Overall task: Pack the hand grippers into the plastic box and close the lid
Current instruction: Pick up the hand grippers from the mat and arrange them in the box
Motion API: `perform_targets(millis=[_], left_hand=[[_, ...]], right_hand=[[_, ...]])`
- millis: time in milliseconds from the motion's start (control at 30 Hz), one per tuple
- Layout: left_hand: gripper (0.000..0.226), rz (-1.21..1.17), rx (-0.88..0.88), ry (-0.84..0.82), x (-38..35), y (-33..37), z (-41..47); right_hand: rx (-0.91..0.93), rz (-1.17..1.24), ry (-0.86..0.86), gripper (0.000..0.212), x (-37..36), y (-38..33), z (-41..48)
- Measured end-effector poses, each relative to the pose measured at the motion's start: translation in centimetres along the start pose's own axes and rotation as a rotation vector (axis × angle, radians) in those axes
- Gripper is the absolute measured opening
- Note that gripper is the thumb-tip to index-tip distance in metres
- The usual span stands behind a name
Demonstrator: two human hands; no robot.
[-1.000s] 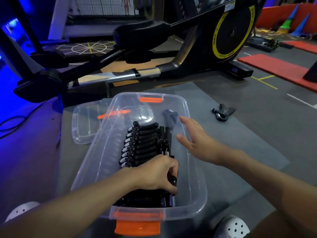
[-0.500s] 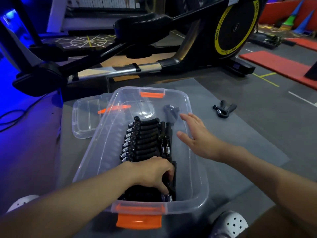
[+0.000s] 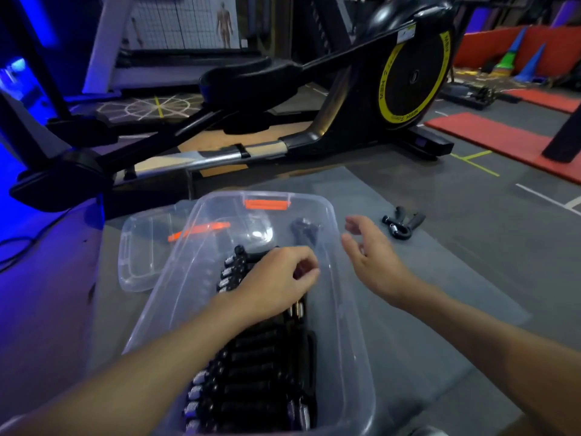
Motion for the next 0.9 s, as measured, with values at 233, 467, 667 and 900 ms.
perform_targets(millis=[233, 467, 667, 900], left_hand=[[0.058, 0.367, -0.039, 0.035, 0.0, 1.1, 6.1], [0.082, 0.622, 0.208, -0.141, -1.4, -3.7, 12.9], [0.087, 0.746, 0.202, -0.126, -1.5, -4.1, 13.0], [0.084, 0.733, 0.212, -0.119, -1.8, -4.0, 13.1]], right_hand=[[-0.286, -0.201, -0.183, 0.046, -4.4, 12.1, 8.0], [-0.156, -0.216, -0.451, 0.074, -12.6, 14.7, 13.2], [-0.125, -0.106, -0.455, 0.095, -14.7, 16.1, 17.7], [-0.094, -0.212, -0.468, 0.086, -18.0, 16.8, 19.5]])
Point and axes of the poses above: each hand's wrist, its own z-axis towards the middle knuckle, its own x-axis out of the back of the hand, y = z × x, the point moved 7 cm from there along z, towards the middle knuckle, and after that the axes turned 12 degrees about -z, right-handed, at the moved point
